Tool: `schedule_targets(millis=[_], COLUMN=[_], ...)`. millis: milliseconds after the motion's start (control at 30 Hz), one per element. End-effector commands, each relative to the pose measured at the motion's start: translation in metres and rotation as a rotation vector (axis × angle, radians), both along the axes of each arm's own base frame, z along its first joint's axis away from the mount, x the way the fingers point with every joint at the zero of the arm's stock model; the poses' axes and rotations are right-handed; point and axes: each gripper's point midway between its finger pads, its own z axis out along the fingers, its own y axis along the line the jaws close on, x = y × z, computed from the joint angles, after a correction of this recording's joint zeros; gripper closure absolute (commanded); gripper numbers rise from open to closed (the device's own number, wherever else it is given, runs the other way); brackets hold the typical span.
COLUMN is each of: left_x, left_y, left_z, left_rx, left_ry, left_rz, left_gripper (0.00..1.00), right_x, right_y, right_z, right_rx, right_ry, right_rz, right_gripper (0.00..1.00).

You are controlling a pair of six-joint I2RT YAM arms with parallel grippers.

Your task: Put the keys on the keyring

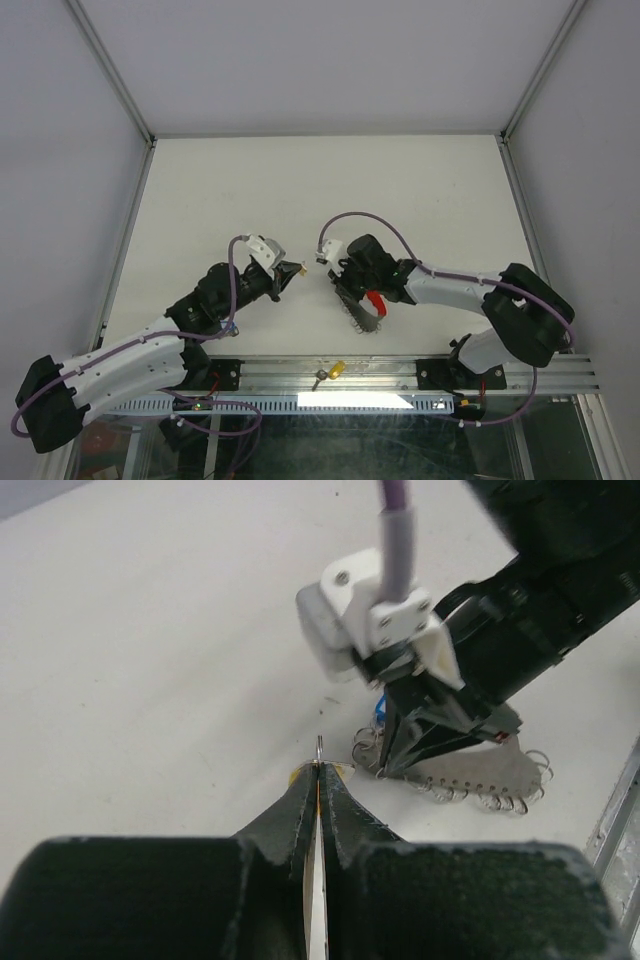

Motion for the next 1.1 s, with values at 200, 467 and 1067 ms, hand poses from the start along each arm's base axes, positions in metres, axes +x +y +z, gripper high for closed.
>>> schedule_targets(millis=[200, 467, 1067], left_x=[-0.012, -0.009, -0.029], left_y=[-0.016, -0.038, -0.065], left_z=[-0.044, -0.069, 0.013], left_rx=[-0.058, -0.014, -0.130], left_ry=[0.137, 0.189, -0.089], left_rz=[-0.067, -0.138, -0.382], left_gripper=[1.00, 0.99, 0.59], right_x=[-0.008, -0.013, -0.035], right_y=[0.010, -0.005, -0.021], right_z=[0.067, 0.096, 0.179], right_rx=[0.370, 0.478, 0.672], right_ry=[-0.157, -0.259, -0.502], right_rz=[0.058, 0.018, 0.117], right_gripper=[1.00, 1.00, 1.00])
